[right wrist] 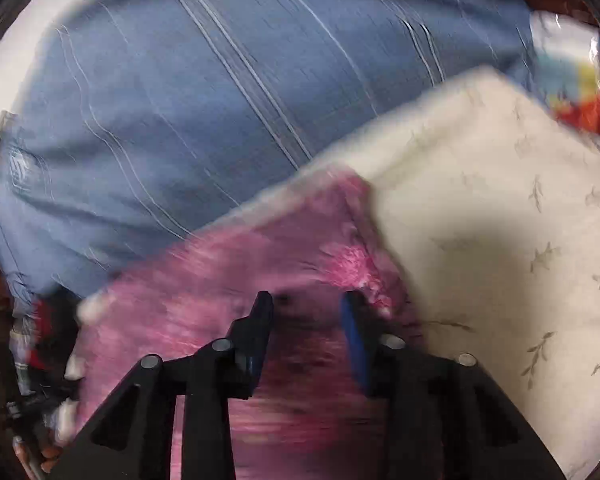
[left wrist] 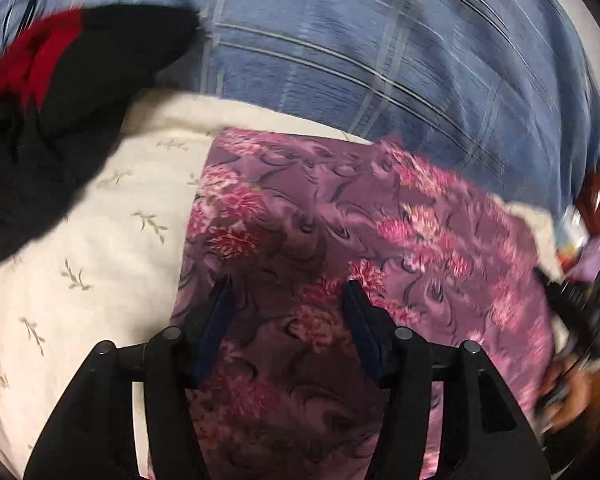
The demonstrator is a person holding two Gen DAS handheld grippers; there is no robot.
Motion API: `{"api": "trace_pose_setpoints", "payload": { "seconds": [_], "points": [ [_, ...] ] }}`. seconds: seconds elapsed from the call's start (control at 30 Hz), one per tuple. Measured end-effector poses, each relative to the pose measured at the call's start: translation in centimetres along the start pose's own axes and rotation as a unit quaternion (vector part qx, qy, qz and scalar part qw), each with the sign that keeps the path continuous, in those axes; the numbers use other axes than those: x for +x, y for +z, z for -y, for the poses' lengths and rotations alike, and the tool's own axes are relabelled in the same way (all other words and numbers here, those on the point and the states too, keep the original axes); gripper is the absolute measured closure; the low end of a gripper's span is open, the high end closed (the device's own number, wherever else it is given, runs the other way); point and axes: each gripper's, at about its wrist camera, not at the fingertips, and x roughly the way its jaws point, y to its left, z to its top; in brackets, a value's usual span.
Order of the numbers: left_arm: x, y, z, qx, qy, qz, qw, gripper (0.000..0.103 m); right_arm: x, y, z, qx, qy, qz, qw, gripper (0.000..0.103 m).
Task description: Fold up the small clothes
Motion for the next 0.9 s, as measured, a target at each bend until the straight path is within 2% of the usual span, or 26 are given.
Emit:
{"api": "trace_pose_setpoints", "payload": {
  "seconds": [0.03, 0.1, 0.2, 0.27, 0.3, 0.33, 0.4, 0.43, 0.53, 0.6, 0.63, 0.7, 0.73, 0.8, 0.87, 0.9],
  "points": [
    [-0.2, -0.4, 0.4, 0.015, 0.008, 0.01, 0.9998, 0.045, 0.0, 0.1, 0.9, 0.029, 0.009, -0.002, 1.0, 0.1],
    [-0.3, -0.8, 0.8, 0.037, 0.019, 0.021, 0.9989, 0.045, -0.3, -0.1, 1.7, 0.045, 0.028, -0.001, 0.999, 0.103],
    [-1.3, -0.5, 0.4, 0.021, 0.009, 0.004, 0.9997, 0.045, -1.2, -0.3, 1.5, 0.046, 0.024, 0.0, 0.999, 0.102],
    [-2.7, -0.4, -0.4, 0.005, -0.005, -0.003, 1.0, 0.045, -2.7, -1.0, 0.4, 0.02, 0.014, 0.006, 1.0, 0.093],
    [-3.5, -0.5, -1.2, -0.001, -0.004, -0.005, 1.0, 0.044, -3.6, -1.6, -0.3, 0.006, 0.016, 0.006, 1.0, 0.085],
    [-3.8, -0.5, -1.8, -0.006, 0.002, -0.011, 0.9999, 0.039, -4.3, -2.3, -1.1, -0.008, 0.023, -0.002, 1.0, 0.079],
    [-3.4, -1.0, -3.7, -0.027, -0.008, -0.062, 0.9977, 0.038, -4.6, -3.6, -1.8, -0.028, 0.028, -0.021, 0.999, 0.058],
    [-3.1, -1.6, -5.0, -0.043, -0.016, -0.085, 0.9953, 0.038, -5.1, -4.7, -2.1, -0.042, 0.019, -0.02, 0.999, 0.058],
    [-4.6, -2.9, -6.7, -0.053, -0.018, -0.087, 0.9946, 0.038, -6.5, -6.7, -2.1, -0.068, 0.0, 0.004, 0.998, 0.057],
    [-6.2, -3.6, -8.2, -0.077, -0.032, -0.082, 0.9931, 0.038, -8.0, -7.5, -3.0, -0.07, -0.023, 0.014, 0.997, 0.056],
    [-6.9, -3.7, -9.0, -0.092, -0.041, -0.08, 0.9917, 0.038, -8.4, -7.9, -3.6, -0.075, -0.023, 0.014, 0.997, 0.055],
    [-7.9, -3.9, -11.1, -0.132, -0.067, -0.083, 0.9855, 0.038, -9.6, -9.0, -6.1, -0.103, 0.007, 0.013, 0.995, 0.055],
    [-8.1, -3.8, -11.7, -0.145, -0.078, -0.088, 0.9824, 0.038, -9.7, -9.6, -7.6, -0.123, 0.021, 0.009, 0.992, 0.053],
    [-8.2, -3.7, -12.7, -0.166, -0.097, -0.102, 0.9761, 0.038, -9.8, -12.1, -12.0, -0.194, 0.046, -0.01, 0.98, 0.045],
    [-8.0, -3.4, -12.9, -0.174, -0.114, -0.118, 0.971, 0.038, -9.4, -14.9, -16.0, -0.261, 0.066, -0.03, 0.963, 0.044],
    [-7.8, -3.3, -13.2, -0.177, -0.119, -0.126, 0.9689, 0.038, -9.1, -16.8, -18.5, -0.304, 0.078, -0.044, 0.948, 0.043]
  ]
}}
